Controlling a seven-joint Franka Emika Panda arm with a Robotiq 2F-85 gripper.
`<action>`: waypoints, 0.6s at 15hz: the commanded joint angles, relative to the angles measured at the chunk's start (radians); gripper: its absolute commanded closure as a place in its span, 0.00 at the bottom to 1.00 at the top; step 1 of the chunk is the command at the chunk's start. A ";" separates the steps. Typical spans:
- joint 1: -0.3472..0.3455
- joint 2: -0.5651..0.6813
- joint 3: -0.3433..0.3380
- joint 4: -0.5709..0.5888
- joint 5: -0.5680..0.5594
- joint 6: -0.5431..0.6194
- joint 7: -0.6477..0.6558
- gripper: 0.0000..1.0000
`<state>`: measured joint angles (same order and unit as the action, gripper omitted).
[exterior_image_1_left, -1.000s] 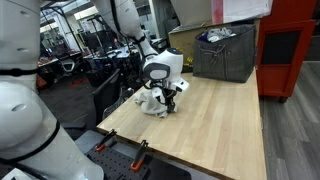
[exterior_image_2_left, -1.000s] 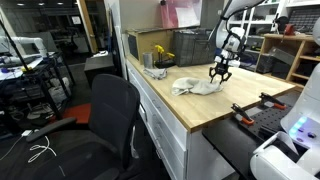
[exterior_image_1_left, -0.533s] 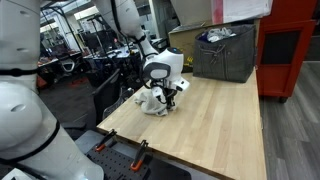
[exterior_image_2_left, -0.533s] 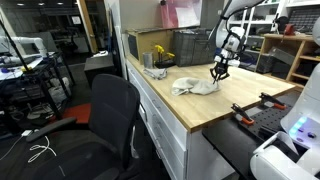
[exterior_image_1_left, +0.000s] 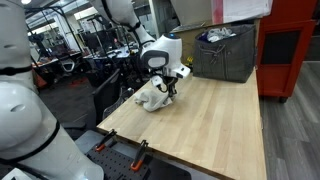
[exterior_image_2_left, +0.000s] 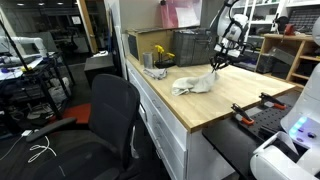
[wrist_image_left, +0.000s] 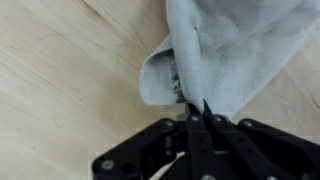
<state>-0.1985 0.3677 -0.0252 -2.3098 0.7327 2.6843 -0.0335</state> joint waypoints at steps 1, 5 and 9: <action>0.008 -0.155 -0.018 -0.058 -0.005 0.034 0.016 0.99; 0.023 -0.206 -0.054 -0.042 -0.057 0.114 0.048 0.99; 0.031 -0.199 -0.089 -0.044 -0.157 0.249 0.096 0.99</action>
<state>-0.1875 0.1853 -0.0825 -2.3268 0.6419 2.8490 0.0145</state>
